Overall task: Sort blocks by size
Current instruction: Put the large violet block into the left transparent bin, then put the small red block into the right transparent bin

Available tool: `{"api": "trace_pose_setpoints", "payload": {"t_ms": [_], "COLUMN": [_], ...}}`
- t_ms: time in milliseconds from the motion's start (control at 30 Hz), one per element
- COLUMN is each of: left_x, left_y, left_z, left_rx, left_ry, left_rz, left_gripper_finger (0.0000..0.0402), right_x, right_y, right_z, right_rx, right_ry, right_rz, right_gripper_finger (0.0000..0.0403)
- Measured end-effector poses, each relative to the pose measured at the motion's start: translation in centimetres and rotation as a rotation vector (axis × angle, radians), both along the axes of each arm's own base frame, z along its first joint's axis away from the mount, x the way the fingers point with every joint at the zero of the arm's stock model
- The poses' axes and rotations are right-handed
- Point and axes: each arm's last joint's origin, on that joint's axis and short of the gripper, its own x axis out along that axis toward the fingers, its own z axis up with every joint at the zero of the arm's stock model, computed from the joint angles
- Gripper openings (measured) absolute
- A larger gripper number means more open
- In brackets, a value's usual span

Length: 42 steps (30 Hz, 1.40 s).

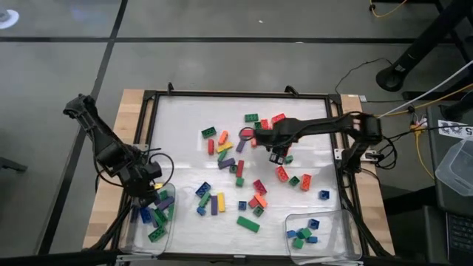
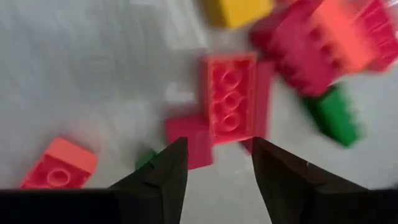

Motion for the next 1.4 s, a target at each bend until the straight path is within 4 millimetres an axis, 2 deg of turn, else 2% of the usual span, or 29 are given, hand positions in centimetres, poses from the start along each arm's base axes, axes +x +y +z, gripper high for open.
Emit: {"api": "trace_pose_setpoints", "payload": {"t_ms": [133, 433, 867, 1067, 1400], "left_x": [0.3, 1.2, 1.3, 1.3, 1.3], "left_y": [-0.4, -1.2, -1.3, -1.3, -1.3], "left_z": [-0.6, -1.6, -1.8, -1.8, -1.8], "left_rx": [0.054, 0.112, 0.119, 0.119, 0.124], "left_ry": [0.031, 0.058, 0.065, 0.065, 0.06], "left_rz": [-0.028, -0.071, -0.071, -0.071, -0.068], "left_gripper_finger": [0.011, 0.0166, 0.017, 0.017, 0.017], "right_x": [-1.1, -0.4, -0.2, -0.7, -1.1], "right_y": [-0.3, -0.6, -0.3, -0.2, 0.0], "right_z": [-2.1, -2.1, -1.3, -1.9, -3.1], "right_rx": [0.046, -0.006, 0.08, 0.089, 0.147], "right_ry": [-0.008, -0.081, -0.063, -0.045, -0.083], "right_rz": [-0.018, 0.012, 0.004, -0.072, -0.106], "right_gripper_finger": [0.0175, 0.0175, 0.0175, 0.0175, 0.0175]}}
